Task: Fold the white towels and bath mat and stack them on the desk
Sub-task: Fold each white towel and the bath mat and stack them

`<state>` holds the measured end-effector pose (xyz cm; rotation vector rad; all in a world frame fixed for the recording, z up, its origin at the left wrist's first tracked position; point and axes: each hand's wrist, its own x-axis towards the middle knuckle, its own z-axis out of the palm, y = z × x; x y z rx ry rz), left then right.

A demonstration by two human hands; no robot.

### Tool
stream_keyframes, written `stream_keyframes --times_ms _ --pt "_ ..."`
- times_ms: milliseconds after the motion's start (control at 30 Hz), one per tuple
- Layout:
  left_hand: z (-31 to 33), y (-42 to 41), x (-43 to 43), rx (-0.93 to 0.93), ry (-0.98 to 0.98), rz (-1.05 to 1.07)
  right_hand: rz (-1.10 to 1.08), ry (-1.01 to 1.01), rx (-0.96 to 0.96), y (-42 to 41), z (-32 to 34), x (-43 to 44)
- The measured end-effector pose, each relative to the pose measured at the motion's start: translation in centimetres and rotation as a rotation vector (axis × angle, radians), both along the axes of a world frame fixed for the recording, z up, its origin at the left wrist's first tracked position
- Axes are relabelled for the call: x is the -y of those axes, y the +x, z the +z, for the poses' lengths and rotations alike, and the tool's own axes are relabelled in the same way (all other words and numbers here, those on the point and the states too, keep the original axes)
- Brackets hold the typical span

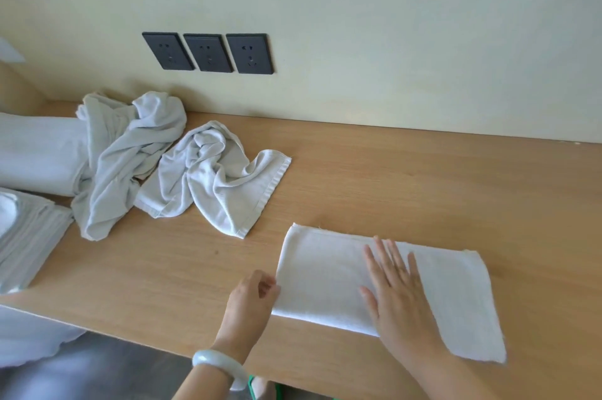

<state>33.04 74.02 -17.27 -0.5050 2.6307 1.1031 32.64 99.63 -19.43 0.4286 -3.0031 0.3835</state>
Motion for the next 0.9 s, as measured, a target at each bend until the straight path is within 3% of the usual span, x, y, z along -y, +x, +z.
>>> stream_keyframes --times_ms 133,333,500,700,767,833,900 --pt "0.0 1.4 1.0 0.147 0.056 0.079 0.289 -0.030 0.093 -1.8 -1.1 6.9" --pt "0.1 1.5 1.8 0.225 0.358 0.174 0.358 0.054 0.308 -6.3 -1.7 11.3" --pt "-0.2 1.8 2.1 0.262 0.530 0.225 0.338 0.117 0.138 -6.0 -3.6 10.9" --pt "0.1 2.0 1.8 0.205 0.240 0.115 0.344 0.108 0.109 -5.7 -3.5 10.8" --pt "0.3 1.9 1.1 0.156 0.018 0.011 0.342 0.102 0.108 -5.6 -3.4 10.9" --pt "0.2 1.3 0.1 -0.053 -0.246 -0.121 0.263 0.062 0.095 -5.5 -2.6 10.5" --pt "-0.2 0.1 -1.8 -0.283 -0.370 -0.279 0.112 0.028 0.087 -5.2 -1.5 9.3"
